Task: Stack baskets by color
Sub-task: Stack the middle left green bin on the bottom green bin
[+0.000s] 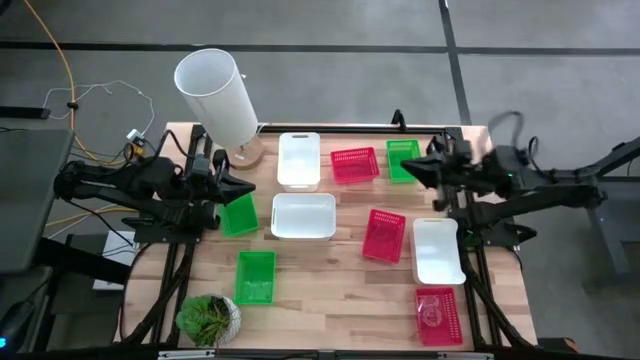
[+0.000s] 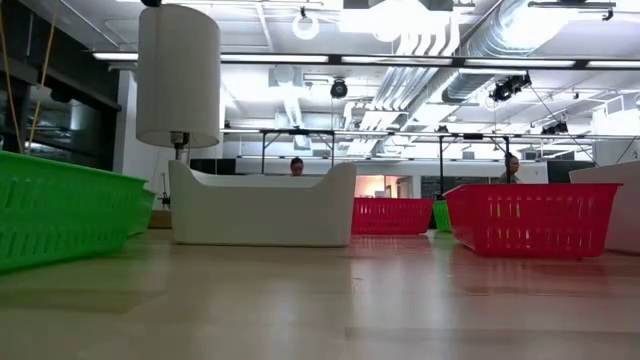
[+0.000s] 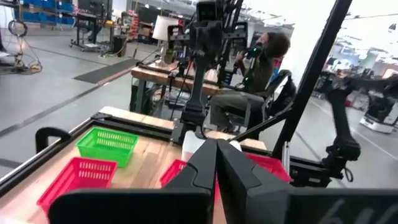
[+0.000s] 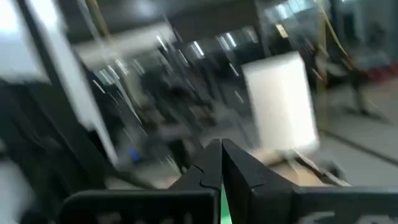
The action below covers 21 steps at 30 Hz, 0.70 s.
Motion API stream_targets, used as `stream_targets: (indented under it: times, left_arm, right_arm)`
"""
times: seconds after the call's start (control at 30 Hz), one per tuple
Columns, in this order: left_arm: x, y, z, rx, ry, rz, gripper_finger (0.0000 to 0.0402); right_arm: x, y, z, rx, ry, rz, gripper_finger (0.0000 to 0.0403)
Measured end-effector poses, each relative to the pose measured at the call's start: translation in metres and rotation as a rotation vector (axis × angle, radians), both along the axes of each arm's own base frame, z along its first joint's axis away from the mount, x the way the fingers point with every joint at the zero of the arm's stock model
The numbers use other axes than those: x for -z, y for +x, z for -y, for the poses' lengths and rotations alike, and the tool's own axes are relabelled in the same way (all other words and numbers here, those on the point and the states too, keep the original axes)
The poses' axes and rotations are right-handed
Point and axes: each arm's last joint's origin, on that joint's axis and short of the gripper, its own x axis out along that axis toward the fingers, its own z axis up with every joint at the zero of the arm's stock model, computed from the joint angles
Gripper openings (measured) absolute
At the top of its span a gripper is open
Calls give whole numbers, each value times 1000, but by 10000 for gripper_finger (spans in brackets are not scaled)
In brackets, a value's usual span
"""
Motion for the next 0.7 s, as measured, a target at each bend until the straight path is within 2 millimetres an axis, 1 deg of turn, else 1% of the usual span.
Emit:
stream_targets:
  times: [0.13, 0.27, 0.43, 0.53, 0.63, 0.7]
  left_arm:
    - [3, 0, 0, -9, 2, -32, 1]
    - [4, 0, 0, -10, 2, -39, 1]
    - [4, 0, 0, -12, 2, -39, 1]
    - [7, 2, -1, -30, -14, -68, 6]
    - [11, 8, -2, -77, -56, -183, 27]
    - [15, 13, -2, -120, -96, -296, 49]
  right_arm:
    - [-10, 10, 0, 40, -16, -234, 0]
    - [-14, 17, 0, 40, -25, -369, 0]
    - [-14, 18, 1, 76, -25, -398, 3]
    - [-11, 15, 2, 104, 13, -425, 12]
    - [-9, 14, 2, 125, 42, -444, 25]
    - [-8, 14, 2, 129, 44, -455, 35]
